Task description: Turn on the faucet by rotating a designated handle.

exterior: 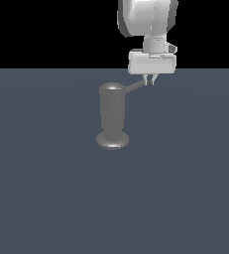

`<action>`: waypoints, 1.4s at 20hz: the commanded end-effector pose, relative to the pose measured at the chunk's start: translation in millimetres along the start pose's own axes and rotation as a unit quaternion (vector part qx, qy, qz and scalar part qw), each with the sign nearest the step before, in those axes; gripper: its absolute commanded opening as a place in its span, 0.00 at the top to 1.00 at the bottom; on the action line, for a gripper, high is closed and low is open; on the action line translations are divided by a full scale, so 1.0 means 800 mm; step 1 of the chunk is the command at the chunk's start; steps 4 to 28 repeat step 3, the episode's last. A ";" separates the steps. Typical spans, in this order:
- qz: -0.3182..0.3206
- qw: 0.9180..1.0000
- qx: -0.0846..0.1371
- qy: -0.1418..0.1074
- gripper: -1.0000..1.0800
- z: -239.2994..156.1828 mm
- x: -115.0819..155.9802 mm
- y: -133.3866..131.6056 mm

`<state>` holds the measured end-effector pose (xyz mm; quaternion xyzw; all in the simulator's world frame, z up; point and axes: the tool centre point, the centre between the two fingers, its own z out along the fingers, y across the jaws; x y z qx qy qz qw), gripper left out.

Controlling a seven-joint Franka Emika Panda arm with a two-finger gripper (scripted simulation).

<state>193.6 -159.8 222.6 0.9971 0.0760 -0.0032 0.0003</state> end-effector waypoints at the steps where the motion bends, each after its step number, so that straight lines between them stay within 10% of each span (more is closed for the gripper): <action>1: -0.003 1.000 0.000 0.004 1.00 0.001 0.009 -0.006; 28: -0.002 1.000 0.000 0.004 1.00 0.002 0.011 -0.006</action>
